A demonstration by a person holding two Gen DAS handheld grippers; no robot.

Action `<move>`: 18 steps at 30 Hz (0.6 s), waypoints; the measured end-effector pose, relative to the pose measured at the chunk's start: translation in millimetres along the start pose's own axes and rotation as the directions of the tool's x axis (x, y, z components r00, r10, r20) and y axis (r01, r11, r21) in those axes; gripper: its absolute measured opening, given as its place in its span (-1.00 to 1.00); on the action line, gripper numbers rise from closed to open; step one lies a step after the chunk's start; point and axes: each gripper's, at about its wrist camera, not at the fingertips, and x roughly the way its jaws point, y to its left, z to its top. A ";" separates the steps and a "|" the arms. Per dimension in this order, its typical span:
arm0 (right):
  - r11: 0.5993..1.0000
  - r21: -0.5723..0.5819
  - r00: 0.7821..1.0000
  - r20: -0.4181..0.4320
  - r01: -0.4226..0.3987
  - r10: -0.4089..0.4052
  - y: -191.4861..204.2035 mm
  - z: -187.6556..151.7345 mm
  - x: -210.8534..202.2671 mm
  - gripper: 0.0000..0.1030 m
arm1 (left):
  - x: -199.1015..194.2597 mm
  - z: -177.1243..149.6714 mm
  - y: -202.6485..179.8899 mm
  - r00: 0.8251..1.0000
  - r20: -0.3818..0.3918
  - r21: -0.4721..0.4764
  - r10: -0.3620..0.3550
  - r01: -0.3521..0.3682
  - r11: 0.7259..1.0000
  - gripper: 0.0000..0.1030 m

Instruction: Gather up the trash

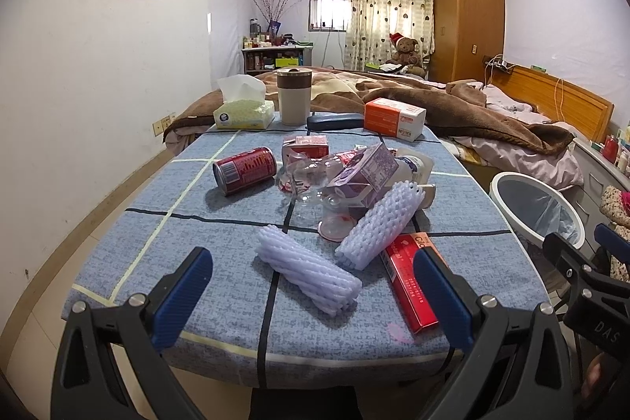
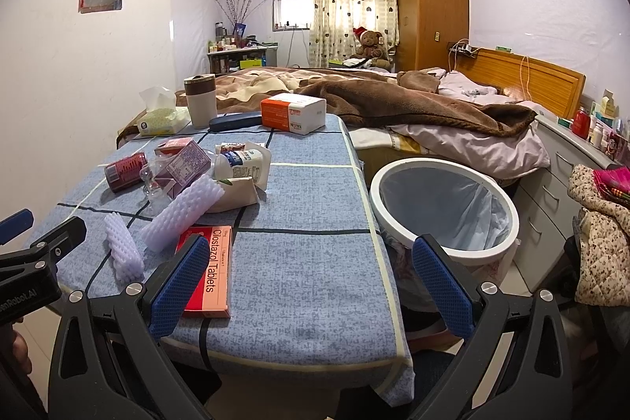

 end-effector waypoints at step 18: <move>1.000 -0.001 1.000 0.005 0.001 -0.001 -1.1 -0.4 -1.3 1.00 | -0.9 -0.2 2.3 1.000 0.001 -0.007 0.001 -0.001 1.000 1.00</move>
